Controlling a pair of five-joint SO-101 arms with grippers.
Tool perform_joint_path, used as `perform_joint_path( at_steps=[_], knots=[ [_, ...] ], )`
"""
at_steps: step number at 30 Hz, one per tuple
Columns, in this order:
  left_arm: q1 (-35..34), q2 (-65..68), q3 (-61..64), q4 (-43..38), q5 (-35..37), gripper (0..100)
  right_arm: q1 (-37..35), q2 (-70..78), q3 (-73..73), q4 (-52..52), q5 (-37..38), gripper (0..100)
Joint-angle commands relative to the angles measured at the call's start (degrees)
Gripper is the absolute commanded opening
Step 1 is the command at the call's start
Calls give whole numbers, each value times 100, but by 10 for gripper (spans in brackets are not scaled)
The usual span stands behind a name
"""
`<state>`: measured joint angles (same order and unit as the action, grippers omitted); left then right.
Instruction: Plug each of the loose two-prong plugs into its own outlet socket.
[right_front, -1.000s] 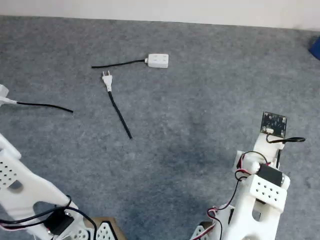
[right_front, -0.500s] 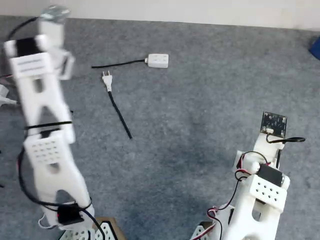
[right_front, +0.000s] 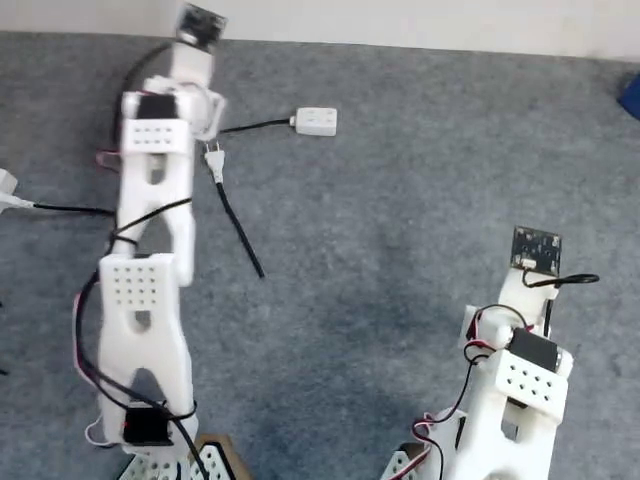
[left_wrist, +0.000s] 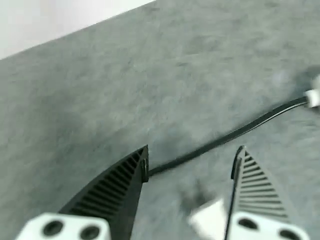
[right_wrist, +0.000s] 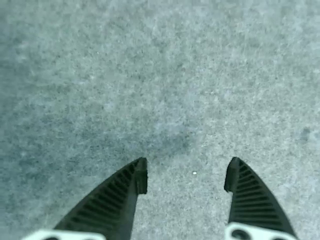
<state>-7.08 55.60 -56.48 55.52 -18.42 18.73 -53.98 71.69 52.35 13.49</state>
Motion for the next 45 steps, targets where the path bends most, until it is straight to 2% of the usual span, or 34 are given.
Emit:
perform_joint_path(
  at_steps=[1,4,9,12,22,26,33,36,39,45],
  knots=[
    [567,418,-532,-484,-141,278,-57,-136,-31,-92,35,249],
    [778,831,-927,-484,-431,278,-57,-136,-31,-92,35,249],
    [1165,1358,-1789,-484,-510,278,-57,-127,-31,-92,26,249],
    [1455,1613,-2114,-510,-941,278,-57,-127,-31,-92,26,249],
    [1666,2668,-2158,-2251,-1899,274,-57,-127,-31,-92,26,249],
    [1675,2993,-2158,-2347,-2171,234,-57,-119,-31,-92,26,249],
    [1859,3064,-2185,-1284,-2971,61,-57,-110,-31,-92,26,249],
    [1886,3002,-2185,-967,-2998,11,-57,-110,-31,-92,26,249],
    [1877,2747,-2193,-299,-2971,5,-57,-110,-31,-101,26,249],
    [1921,1666,-2879,1829,-1837,5,-75,-101,-31,-101,26,249]
  ],
)
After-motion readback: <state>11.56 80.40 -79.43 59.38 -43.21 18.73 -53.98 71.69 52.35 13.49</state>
